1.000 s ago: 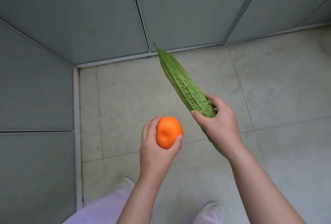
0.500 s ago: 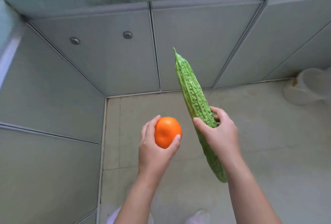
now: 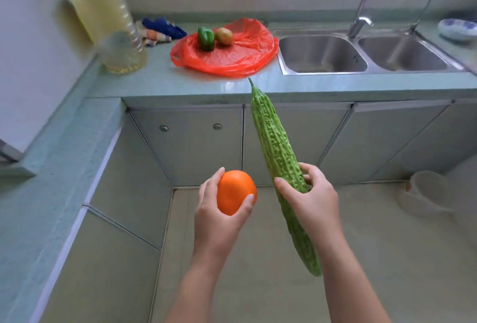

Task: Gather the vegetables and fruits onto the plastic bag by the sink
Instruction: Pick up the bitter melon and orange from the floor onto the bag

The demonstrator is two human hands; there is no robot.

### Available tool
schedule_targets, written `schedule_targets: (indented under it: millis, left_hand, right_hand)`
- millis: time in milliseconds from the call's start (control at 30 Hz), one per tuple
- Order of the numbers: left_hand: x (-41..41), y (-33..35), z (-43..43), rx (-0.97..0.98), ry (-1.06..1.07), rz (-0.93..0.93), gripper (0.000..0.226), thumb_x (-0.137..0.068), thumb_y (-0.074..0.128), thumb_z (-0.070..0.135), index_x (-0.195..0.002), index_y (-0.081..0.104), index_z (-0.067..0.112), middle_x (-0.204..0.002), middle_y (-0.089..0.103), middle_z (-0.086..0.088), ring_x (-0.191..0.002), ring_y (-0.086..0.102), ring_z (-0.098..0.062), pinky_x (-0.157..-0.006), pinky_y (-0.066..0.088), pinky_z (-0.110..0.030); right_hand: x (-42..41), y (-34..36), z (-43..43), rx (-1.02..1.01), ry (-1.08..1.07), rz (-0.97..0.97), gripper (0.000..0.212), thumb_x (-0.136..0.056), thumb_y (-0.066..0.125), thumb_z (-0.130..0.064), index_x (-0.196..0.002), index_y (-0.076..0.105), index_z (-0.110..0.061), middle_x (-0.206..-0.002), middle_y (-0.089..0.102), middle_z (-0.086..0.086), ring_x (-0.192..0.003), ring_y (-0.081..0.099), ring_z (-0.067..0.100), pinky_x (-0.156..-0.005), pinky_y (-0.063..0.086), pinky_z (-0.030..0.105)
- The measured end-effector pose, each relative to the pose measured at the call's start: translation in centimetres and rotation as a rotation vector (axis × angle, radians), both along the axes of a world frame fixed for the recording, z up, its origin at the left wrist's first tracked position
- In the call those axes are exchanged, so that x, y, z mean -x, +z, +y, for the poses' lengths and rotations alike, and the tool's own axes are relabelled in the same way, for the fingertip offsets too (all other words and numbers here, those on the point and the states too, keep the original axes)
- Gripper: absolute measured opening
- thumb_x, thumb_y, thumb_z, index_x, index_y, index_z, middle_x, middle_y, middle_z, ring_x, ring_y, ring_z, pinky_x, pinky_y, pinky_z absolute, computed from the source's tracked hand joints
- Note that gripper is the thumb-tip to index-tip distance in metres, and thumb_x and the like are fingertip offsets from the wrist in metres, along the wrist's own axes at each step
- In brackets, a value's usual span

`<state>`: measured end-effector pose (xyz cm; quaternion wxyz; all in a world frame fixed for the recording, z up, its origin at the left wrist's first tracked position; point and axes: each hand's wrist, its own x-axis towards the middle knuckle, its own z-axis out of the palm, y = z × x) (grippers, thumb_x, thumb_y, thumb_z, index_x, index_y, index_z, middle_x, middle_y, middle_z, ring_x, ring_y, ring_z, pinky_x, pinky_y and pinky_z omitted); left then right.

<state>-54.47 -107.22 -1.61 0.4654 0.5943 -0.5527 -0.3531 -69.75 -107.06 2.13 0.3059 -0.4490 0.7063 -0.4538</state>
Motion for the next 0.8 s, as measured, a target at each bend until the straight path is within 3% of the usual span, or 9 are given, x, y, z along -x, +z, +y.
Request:
schedule_targets:
  millis: [267, 400, 567, 800]
  left_hand:
    - [-2.7, 6.1, -3.5, 0.122, -0.02, 0.065, 0.066, -0.069, 0.077, 0.028, -0.126, 0.044, 0.035, -0.12, 0.044, 0.014, -0.099, 0.041, 0.022, -0.07, 0.032, 0.006]
    - [-4.7, 8.3, -5.5, 0.132, -0.068, 0.099, 0.067, -0.068, 0.078, 0.029, -0.126, 0.044, 0.034, -0.12, 0.045, 0.012, -0.102, 0.047, 0.003, -0.074, 0.033, 0.004]
    - [-8.2, 10.5, -8.3, 0.165, -0.142, 0.097, 0.068, -0.067, 0.077, 0.034, -0.125, 0.043, 0.036, -0.118, 0.046, 0.014, -0.105, 0.049, -0.005, -0.078, 0.038, -0.009]
    - [-12.0, 11.9, -12.4, 0.211, -0.204, 0.028, 0.07, -0.061, 0.07, 0.049, -0.123, 0.04, 0.042, -0.117, 0.044, 0.022, -0.107, 0.045, 0.005, -0.077, 0.035, -0.004]
  right_hand:
    - [-3.5, 6.0, -2.4, 0.122, 0.034, 0.088, 0.031, -0.071, 0.073, -0.029, -0.095, 0.053, -0.034, -0.081, 0.059, -0.016, -0.078, 0.054, -0.005, -0.06, 0.039, 0.006]
    - [-5.8, 8.6, -4.0, 0.145, 0.019, 0.131, 0.035, -0.07, 0.072, -0.032, -0.101, 0.057, -0.029, -0.088, 0.063, -0.01, -0.083, 0.059, 0.007, -0.068, 0.046, 0.023]
    - [-8.7, 11.3, -6.7, 0.178, 0.019, 0.189, 0.039, -0.07, 0.073, -0.032, -0.106, 0.057, -0.027, -0.092, 0.065, -0.006, -0.083, 0.06, 0.008, -0.073, 0.049, 0.028]
    - [-11.5, 12.7, -11.0, 0.216, 0.004, 0.19, 0.044, -0.069, 0.073, -0.031, -0.11, 0.057, -0.026, -0.098, 0.065, -0.003, -0.088, 0.06, 0.012, -0.078, 0.05, 0.031]
